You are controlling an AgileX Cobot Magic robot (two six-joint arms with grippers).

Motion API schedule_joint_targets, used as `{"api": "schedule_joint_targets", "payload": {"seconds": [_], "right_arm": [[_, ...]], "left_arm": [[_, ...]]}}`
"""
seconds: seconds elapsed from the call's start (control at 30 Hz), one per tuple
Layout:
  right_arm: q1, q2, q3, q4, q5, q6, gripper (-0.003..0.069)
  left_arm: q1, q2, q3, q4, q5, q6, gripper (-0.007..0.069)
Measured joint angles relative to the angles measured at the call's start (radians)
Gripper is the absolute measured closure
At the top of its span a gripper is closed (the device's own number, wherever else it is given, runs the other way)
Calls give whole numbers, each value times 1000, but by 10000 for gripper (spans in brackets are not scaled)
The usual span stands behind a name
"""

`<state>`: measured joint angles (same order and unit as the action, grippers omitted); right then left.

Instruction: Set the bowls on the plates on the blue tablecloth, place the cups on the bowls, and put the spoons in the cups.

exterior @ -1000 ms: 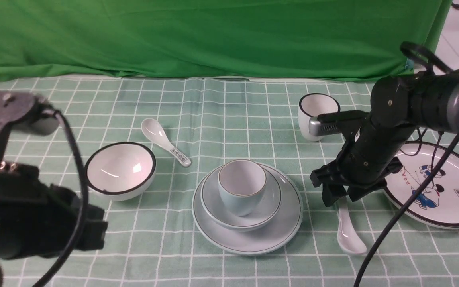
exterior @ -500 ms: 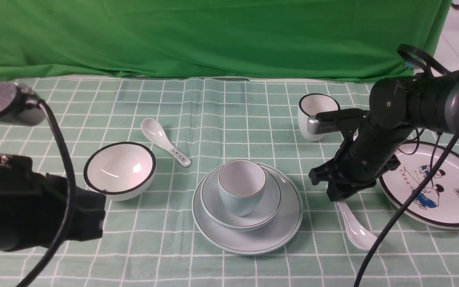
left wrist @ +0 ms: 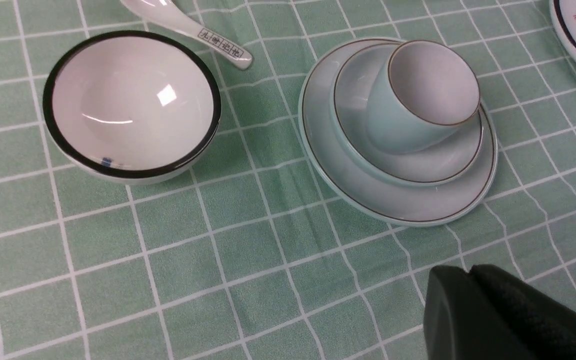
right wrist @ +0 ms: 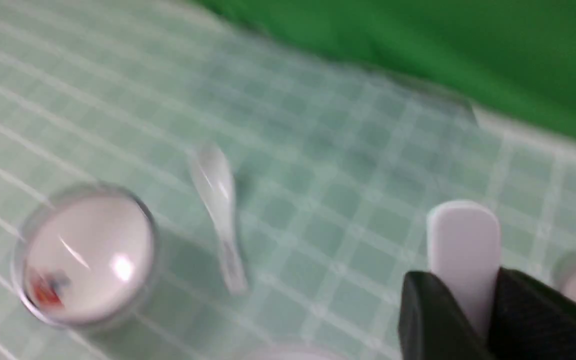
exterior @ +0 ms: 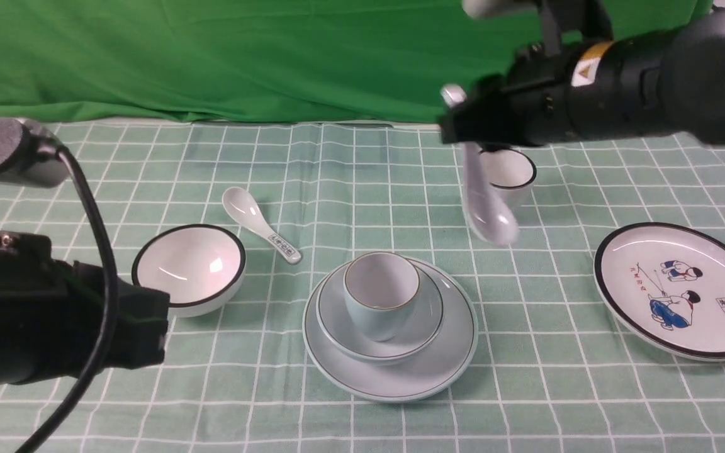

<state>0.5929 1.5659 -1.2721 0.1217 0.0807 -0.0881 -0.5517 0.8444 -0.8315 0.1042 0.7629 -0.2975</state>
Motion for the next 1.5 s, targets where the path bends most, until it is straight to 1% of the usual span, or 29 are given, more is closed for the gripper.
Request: {"api": "schedule_joint_targets", "payload": {"seconds": [0.03, 0.07, 0.2, 0.27, 0.4, 0.57, 0.97, 1.2, 1.27, 1.3, 1.33, 1.37, 1.4, 1.43, 1.47, 1.5], "right_arm": [[11, -1, 6, 0, -18, 0, 484], [54, -1, 73, 0, -195, 1, 484], [119, 13, 224, 0, -558, 1, 484], [132, 22, 269, 0, -655, 4, 484], [140, 48, 295, 1, -722, 12, 484], [141, 101, 299, 3, -741, 19, 484], [141, 226, 299, 3, -745, 38, 484], [141, 248, 299, 3, -740, 39, 477], [141, 248, 299, 3, -738, 39, 426], [141, 245, 299, 3, -723, 39, 385], [141, 243, 299, 3, -718, 39, 385], [141, 229, 299, 3, -662, 38, 337], [141, 217, 299, 3, -627, 37, 319], [141, 209, 299, 4, -607, 34, 314], [141, 170, 299, 4, -518, 16, 307], [141, 144, 299, 4, -469, 5, 308]], "left_arm": [[0, 0, 0, 0, 0, 0, 616], [0, 0, 0, 1, -2, 0, 616], [0, 0, 0, 10, -3, 0, 616], [0, 0, 0, 16, -3, 0, 616], [0, 0, 1, 35, -3, 0, 616], [0, 0, 1, 62, -4, 0, 616], [0, 0, 1, 66, -4, 0, 616], [0, 0, 1, 66, -4, 0, 616], [0, 0, 1, 67, -4, 0, 616], [0, 0, 1, 67, -4, 0, 616], [0, 0, 1, 67, -4, 0, 616], [0, 0, 1, 67, -4, -1, 616], [0, 0, 1, 67, -4, -1, 616], [0, 0, 1, 67, -4, -1, 616], [0, 0, 1, 68, -4, -1, 616], [0, 0, 1, 68, -4, -4, 616]]}}
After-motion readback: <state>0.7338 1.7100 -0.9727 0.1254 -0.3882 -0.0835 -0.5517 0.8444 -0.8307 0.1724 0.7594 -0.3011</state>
